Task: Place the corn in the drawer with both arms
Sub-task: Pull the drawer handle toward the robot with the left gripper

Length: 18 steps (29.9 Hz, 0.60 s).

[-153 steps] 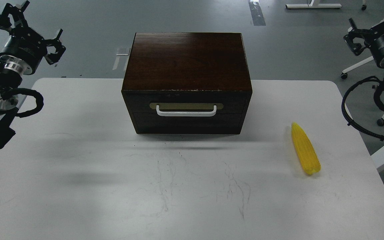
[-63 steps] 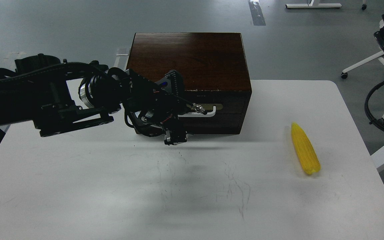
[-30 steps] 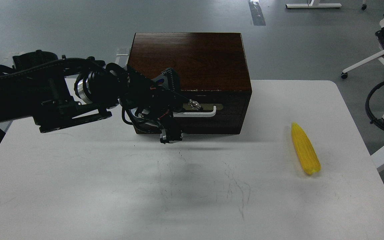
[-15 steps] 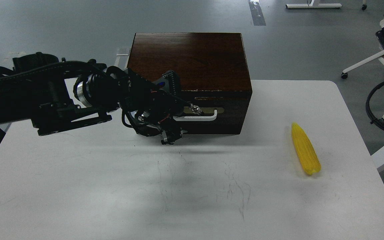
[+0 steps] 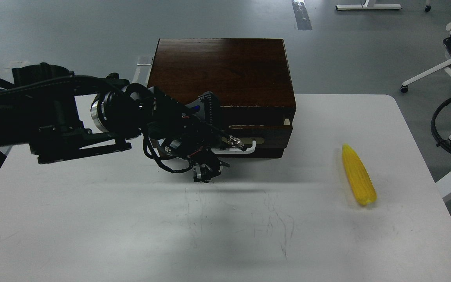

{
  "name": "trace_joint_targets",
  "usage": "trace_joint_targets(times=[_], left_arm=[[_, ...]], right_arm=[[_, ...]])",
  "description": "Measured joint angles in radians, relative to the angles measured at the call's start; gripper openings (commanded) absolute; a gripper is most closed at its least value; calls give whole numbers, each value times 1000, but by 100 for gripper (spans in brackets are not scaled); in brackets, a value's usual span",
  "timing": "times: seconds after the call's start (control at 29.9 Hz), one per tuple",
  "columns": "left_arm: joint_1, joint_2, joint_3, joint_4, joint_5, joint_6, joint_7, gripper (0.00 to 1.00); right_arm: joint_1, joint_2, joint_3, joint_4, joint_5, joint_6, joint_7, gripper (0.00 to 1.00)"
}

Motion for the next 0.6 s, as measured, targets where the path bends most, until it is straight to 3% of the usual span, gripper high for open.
trace_joint_targets(times=[0.6], left_arm=[[-3, 46, 3, -53, 0, 0, 3, 47]], right_arm=[[0, -12, -2, -1, 0, 0, -1, 100]])
